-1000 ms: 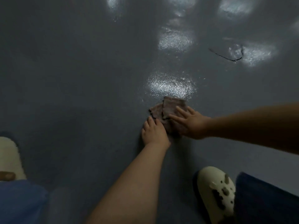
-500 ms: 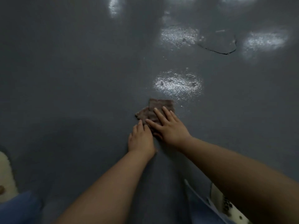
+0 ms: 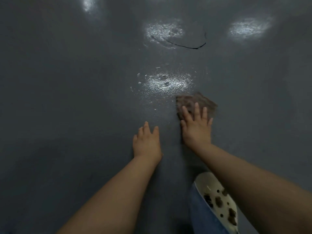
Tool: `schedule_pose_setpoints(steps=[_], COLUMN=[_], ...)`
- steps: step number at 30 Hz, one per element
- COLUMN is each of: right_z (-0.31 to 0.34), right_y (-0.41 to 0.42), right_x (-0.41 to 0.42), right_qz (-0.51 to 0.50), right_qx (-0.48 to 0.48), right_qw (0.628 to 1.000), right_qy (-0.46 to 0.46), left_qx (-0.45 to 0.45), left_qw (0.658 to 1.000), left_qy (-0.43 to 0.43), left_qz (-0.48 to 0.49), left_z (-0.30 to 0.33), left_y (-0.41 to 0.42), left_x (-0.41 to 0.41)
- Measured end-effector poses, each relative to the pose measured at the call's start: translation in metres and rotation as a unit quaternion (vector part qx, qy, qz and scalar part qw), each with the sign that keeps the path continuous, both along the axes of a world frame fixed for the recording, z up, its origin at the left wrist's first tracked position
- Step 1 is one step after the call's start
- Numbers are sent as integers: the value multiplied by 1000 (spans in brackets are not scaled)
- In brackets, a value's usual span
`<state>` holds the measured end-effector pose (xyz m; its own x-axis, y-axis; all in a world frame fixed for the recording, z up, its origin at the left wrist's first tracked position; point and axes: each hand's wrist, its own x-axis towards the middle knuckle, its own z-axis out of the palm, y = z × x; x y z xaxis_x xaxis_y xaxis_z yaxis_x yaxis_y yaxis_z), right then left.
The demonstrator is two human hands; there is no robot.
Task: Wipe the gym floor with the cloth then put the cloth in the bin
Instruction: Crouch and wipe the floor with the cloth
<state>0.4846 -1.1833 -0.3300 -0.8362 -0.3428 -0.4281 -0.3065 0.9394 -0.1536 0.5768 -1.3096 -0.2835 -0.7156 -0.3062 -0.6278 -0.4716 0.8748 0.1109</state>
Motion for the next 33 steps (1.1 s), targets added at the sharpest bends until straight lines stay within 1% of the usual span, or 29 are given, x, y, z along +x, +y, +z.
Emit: schedule_pose_setpoints(steps=[2,4,7,9,13,16,18,20,21,24,26,27,28,29,31,33], right_z=[-1,0,2,0,0,2,3,2,2,-1,3,4,4,5,3,3], right_y=[-9,-4,20,41,107,143,139,117,106,95,106,115,124,135,162,192], right_x=[24,42,36,19,-12,-19,-18,-10,-3,21,19,13,5,-3,-14,-17], right_qz=[94,181,237,213,58,-73,-121,-114,-81,87,152,171,172,152,66,-41], right_qx=[-10,-23,-13,-14,3,20,24,16,5,-31,-21,-18,-15,-8,1,18], right_qw=[995,983,971,977,998,997,992,993,997,995,988,985,985,988,998,999], right_qy=[7,11,7,8,12,31,37,16,5,29,11,19,20,8,9,21], left_qx=[-8,-9,-28,-29,26,44,52,57,55,38,30,30,34,40,52,65], left_qw=[1000,1000,999,999,1000,998,996,995,995,996,995,995,995,995,993,990], left_qy=[0,6,13,9,7,7,2,-5,-8,-3,-3,-9,-17,-22,-25,-23], left_qz=[7,21,38,38,-4,-48,-72,-81,-81,-86,-91,-93,-90,-88,-101,-126], left_z=[-1,-1,-2,-1,1,1,0,-1,-2,-2,0,1,2,3,5,6], left_y=[2,4,12,20,41,58,69,76,79,83,86,88,89,91,98,106], left_x=[0,-3,-8,-11,-20,-29,-36,-42,-43,-46,-49,-51,-52,-53,-56,-58])
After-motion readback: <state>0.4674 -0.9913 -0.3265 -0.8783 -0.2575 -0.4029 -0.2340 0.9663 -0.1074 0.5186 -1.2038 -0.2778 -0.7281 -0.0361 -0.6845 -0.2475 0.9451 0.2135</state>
